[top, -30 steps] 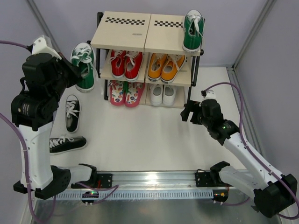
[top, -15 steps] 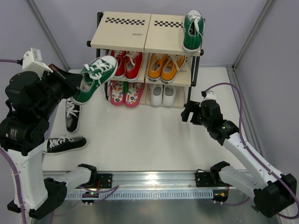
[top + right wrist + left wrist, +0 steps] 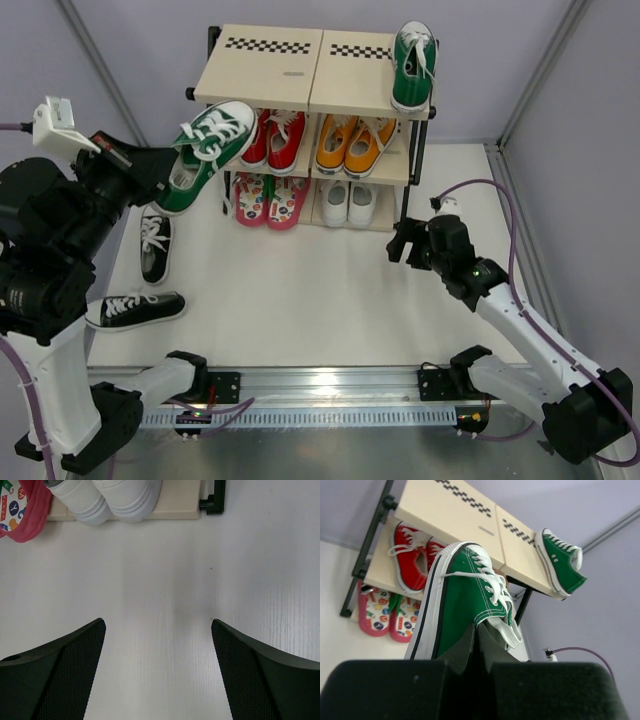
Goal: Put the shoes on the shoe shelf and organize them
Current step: Place the shoe at the shoe shelf.
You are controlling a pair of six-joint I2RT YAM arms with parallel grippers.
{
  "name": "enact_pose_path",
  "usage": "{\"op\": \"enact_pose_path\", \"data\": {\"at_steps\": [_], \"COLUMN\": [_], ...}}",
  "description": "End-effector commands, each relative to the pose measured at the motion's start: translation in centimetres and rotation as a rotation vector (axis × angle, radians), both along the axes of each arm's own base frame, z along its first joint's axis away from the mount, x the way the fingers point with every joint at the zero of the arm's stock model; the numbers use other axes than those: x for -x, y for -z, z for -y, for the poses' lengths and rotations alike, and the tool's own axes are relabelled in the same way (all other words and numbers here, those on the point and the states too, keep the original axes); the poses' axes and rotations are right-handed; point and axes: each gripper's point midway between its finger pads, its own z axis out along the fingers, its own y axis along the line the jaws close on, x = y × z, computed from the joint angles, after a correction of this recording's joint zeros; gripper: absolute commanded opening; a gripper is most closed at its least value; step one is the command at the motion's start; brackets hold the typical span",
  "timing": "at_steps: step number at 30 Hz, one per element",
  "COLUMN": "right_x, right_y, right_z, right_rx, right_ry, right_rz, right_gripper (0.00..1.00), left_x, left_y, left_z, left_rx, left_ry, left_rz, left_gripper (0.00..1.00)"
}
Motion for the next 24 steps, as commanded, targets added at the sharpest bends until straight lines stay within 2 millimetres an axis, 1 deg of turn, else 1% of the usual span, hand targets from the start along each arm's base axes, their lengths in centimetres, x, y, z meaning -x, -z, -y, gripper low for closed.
{"op": "enact_pose_path", "data": {"at_steps": [1,2,4,5,8,9,11,12,14,15,16,17,18,19,21,22,24], "right_x": [-0.4,-0.3,-0.2,-0.1,-0.1,-0.2,-0.3,-0.3,-0.4,-0.4,-0.5,-0.5,-0.5,-0.5,-0.6,-0.5,-0.5], "right_y": [-1.3,-1.3,-1.6,-1.7,-2.2,-2.3,-2.4,-2.5,-2.4,-2.4,-2.5,-2.5,-2.5,-2.6,-2.7,-2.7,-3.0], "right_z": [0.1,0.2,0.6,0.8,1.1,1.2,1.5,1.6,2.0,2.1,2.2,2.3,2.4,2.5,2.7,2.9,3.1], "right_rx": [-0.032,-0.029,-0.023,-0.020,-0.014,-0.010,0.001,0.008,0.021,0.024,0.024,0.027,0.029,0.031,0.038,0.043,0.046], "right_ry": [0.028,0.033,0.047,0.053,0.064,0.066,0.079,0.082,0.103,0.108,0.115,0.120,0.121,0.127,0.138,0.145,0.152], "right_rz": [0.052,0.053,0.065,0.067,0.083,0.086,0.094,0.096,0.099,0.101,0.103,0.106,0.108,0.109,0.114,0.113,0.119], "right_gripper": [0.91,0.91,0.91,0.91,0.91,0.91,0.91,0.91,0.91,0.91,0.91,0.91,0.91,0.91,0.91,0.91,0.91], "left_x": [-0.2,-0.6,-1.5,-2.4,-3.9,-5.5,-6.8,-8.3,-9.9,-11.4,-12.1,-13.0,-12.8,-15.1,-16.2,-18.0,-19.1], "left_y": [-7.5,-8.5,-9.6,-10.3,-11.3,-11.8,-12.2,-12.8,-13.5,-13.9,-14.0,-14.2,-15.5,-14.6,-14.7,-14.4,-13.9], "left_z": [2.5,2.7,2.8,3.2,4.4,5.0,6.2,6.9,7.6,7.8,8.4,8.4,8.6,9.6,11.3,11.9,13.5], "left_rx": [0.106,0.123,0.154,0.170,0.236,0.259,0.321,0.344,0.413,0.437,0.457,0.478,0.498,0.505,0.543,0.562,0.609], "left_ry": [0.129,0.136,0.129,0.134,0.181,0.194,0.246,0.268,0.288,0.284,0.284,0.257,0.263,0.254,0.252,0.221,0.202], "left_rz": [0.244,0.274,0.302,0.321,0.340,0.365,0.367,0.398,0.410,0.436,0.441,0.450,0.490,0.465,0.464,0.465,0.455], "left_gripper": [0.00,0.00,0.00,0.00,0.00,0.00,0.00,0.00,0.00,0.00,0.00,0.00,0.00,0.00,0.00,0.00,0.00]}}
